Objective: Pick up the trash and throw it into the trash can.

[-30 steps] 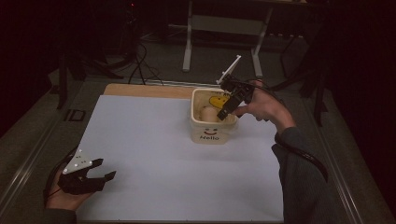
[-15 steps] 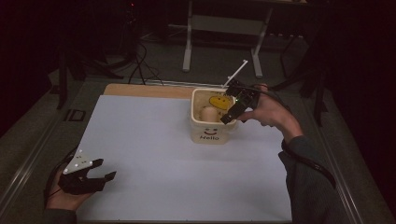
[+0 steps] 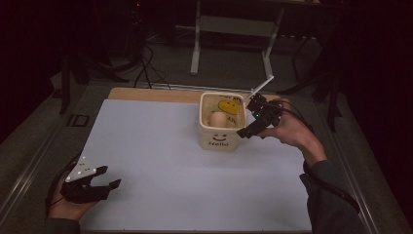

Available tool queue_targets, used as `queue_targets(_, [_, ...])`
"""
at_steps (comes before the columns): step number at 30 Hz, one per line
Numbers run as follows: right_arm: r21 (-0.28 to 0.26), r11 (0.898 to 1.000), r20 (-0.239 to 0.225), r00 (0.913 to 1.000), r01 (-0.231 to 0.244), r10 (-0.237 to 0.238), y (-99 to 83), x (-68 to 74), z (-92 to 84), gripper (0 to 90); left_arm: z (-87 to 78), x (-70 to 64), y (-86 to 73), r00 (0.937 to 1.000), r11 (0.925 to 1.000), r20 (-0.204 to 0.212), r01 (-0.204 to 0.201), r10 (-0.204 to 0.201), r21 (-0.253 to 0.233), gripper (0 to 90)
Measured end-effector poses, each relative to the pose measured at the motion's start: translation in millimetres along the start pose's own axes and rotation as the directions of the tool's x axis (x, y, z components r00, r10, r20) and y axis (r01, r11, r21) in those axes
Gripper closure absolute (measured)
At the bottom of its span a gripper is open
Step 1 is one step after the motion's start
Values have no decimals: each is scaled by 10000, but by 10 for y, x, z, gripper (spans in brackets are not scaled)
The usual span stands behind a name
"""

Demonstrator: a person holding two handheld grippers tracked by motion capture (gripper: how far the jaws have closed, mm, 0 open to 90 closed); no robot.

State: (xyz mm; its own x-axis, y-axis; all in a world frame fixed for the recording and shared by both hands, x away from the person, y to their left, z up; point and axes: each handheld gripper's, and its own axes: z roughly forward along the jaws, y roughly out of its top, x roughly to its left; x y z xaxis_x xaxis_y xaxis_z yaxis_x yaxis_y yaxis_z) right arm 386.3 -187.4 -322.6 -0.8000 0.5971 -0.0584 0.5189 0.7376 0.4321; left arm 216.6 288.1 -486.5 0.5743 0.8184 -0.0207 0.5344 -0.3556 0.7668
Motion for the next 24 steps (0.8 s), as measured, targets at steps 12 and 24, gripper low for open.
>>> queue_targets(12, [-1002,9950,133,9999,-5,19,-353,53,30,112,0,1,0,10000,10000,-6,9,-9,3,321])
queue_targets(24, [-1868,9811,229,9981,-514,566,-760,83,125,112,7,-1,2,10000,10000,22,10,-10,43,321])
